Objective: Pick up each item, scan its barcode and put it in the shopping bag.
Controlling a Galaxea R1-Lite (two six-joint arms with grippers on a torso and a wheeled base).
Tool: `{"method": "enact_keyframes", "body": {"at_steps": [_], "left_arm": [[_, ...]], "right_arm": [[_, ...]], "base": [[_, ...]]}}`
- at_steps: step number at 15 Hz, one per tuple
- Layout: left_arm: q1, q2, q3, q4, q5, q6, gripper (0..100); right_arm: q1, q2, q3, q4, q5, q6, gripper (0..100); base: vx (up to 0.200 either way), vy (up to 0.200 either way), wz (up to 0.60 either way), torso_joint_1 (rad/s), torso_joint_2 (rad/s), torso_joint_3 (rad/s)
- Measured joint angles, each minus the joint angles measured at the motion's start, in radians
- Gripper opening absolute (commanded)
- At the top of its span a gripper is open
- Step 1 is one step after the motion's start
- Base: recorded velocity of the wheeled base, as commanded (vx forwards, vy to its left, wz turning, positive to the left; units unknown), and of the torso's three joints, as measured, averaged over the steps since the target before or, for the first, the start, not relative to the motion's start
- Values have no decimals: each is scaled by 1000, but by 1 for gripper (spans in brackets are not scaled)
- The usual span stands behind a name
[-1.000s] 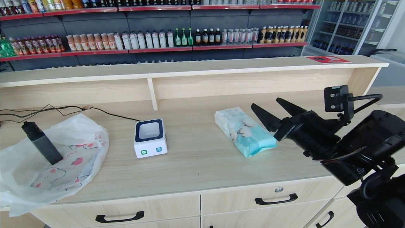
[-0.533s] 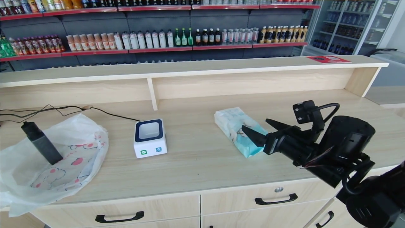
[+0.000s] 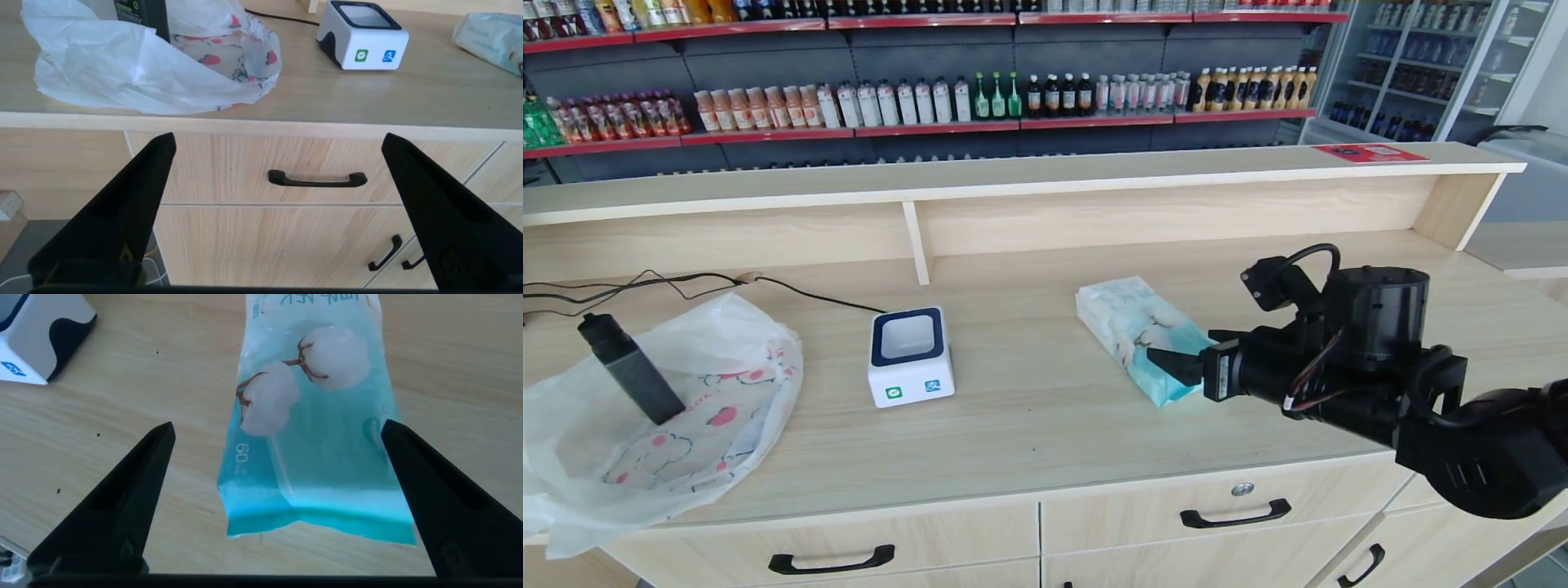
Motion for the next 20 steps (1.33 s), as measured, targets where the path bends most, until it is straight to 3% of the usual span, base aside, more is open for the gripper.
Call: {"method": "enact_keyframes", "body": {"at_steps": [8, 20], "left_arm": [[0, 0, 0, -1, 0, 1, 100], [0, 0, 0, -3, 0, 2, 100]], "right_arm": [[-80, 63, -200, 287, 54, -184, 100], [-108, 189, -359, 313, 50, -189, 100]], "base": [[0, 0, 0, 0, 0, 0], [0, 0, 0, 0, 0, 0]]}}
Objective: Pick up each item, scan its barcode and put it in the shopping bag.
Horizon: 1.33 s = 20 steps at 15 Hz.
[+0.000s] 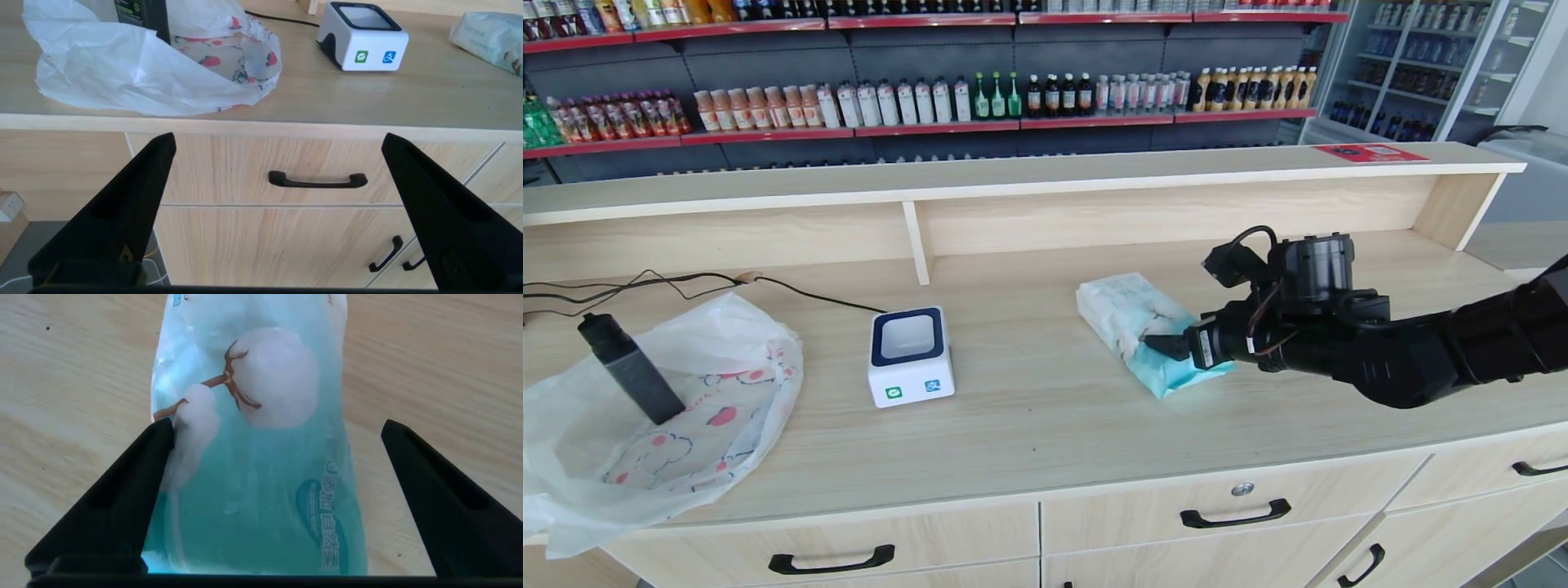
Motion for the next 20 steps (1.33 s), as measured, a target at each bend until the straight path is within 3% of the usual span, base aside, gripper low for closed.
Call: {"method": "enact_keyframes", "body": {"at_steps": [6, 13, 14, 20], "left_arm": [[0, 0, 0, -2, 0, 0, 100], [0, 0, 0, -2, 0, 0, 100], [0, 0, 0, -2, 0, 0, 100], [0, 0, 0, -2, 0, -1, 100]], "right_arm": [[-1, 1, -37, 132, -1, -38, 100], [-2, -1, -56, 139, -1, -38, 100], [-2, -1, -57, 137, 0, -38, 0], [-2, -13, -55, 130, 4, -34, 0]], "base": [[0, 0, 0, 0, 0, 0], [0, 0, 0, 0, 0, 0], [0, 0, 0, 0, 0, 0], [0, 0, 0, 0, 0, 0]]}}
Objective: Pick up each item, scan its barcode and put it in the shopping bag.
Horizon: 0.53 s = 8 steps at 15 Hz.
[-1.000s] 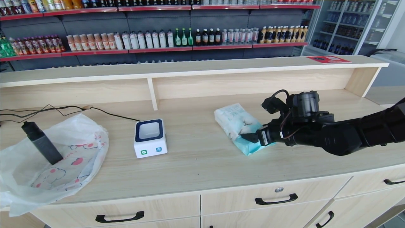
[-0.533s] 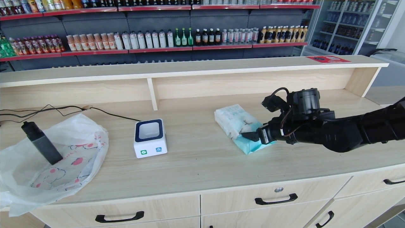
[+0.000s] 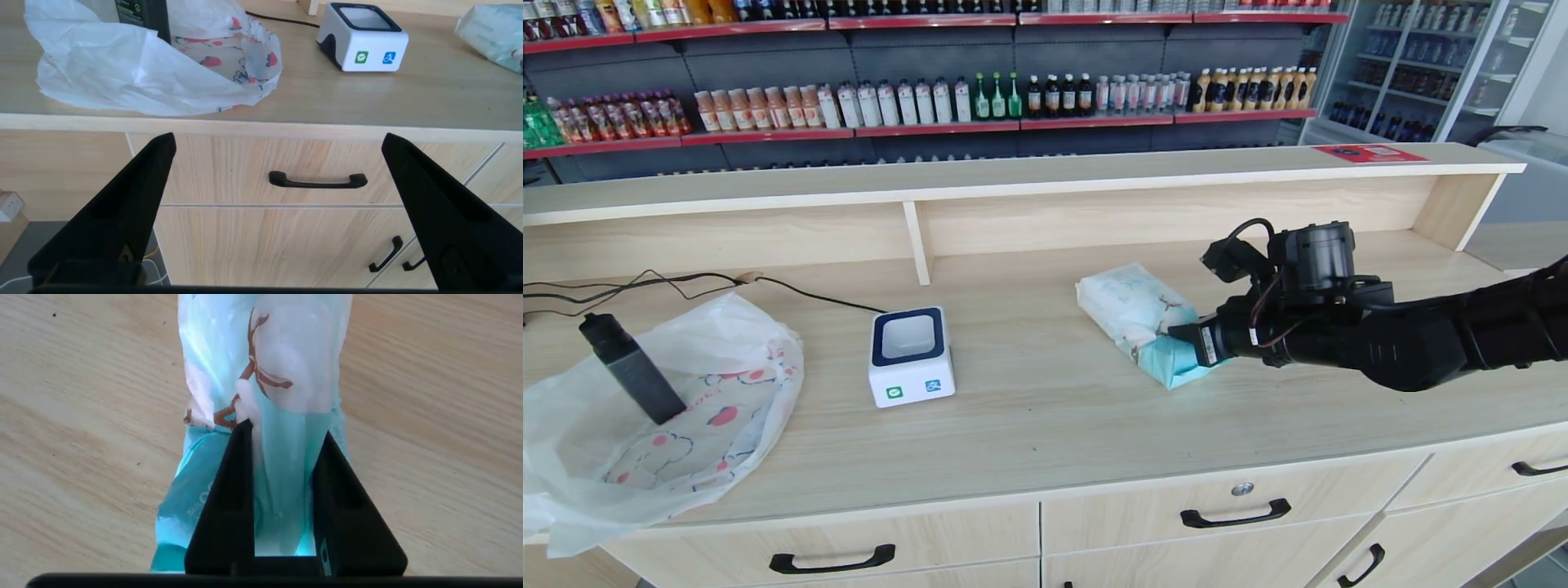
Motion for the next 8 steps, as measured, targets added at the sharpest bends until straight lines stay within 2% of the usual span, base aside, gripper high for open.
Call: {"method": "enact_keyframes", "body": {"at_steps": [8], "left_arm": [[0, 0, 0, 0, 0, 1, 100]], "right_arm": [[-4, -79, 19, 12, -3, -1, 0]], "base": [[0, 0, 0, 0, 0, 0]]}}
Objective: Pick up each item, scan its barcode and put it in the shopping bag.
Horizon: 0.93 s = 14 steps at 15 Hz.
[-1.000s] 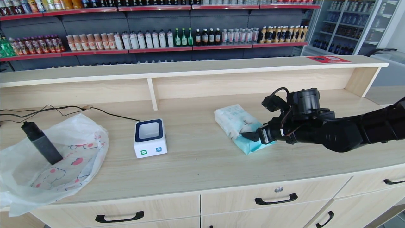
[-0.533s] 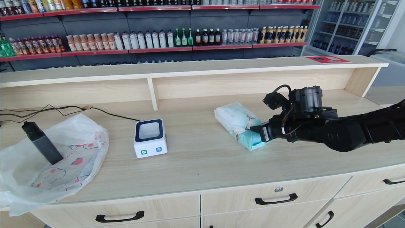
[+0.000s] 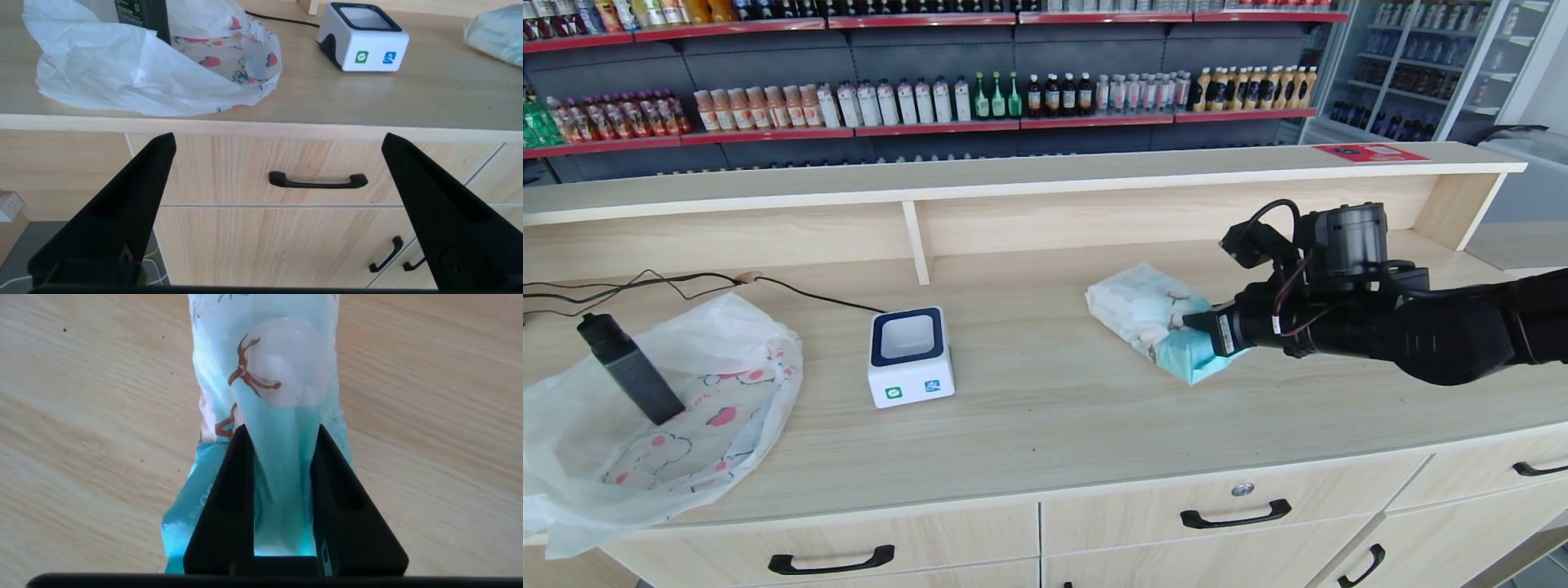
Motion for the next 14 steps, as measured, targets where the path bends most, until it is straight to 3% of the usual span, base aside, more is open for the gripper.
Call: {"method": "enact_keyframes", "body": {"at_steps": [7, 8, 14], "left_arm": [[0, 0, 0, 0, 0, -1, 100], [0, 0, 0, 0, 0, -1, 100], [1, 0, 0, 0, 0, -1, 100]], "right_arm": [[-1, -102, 153, -7, -1, 0, 0], [-1, -111, 166, -7, 0, 1, 100], [0, -133, 68, 144, 2, 0, 100]], "base": [[0, 0, 0, 0, 0, 0], [0, 0, 0, 0, 0, 0], [0, 0, 0, 0, 0, 0]]}}
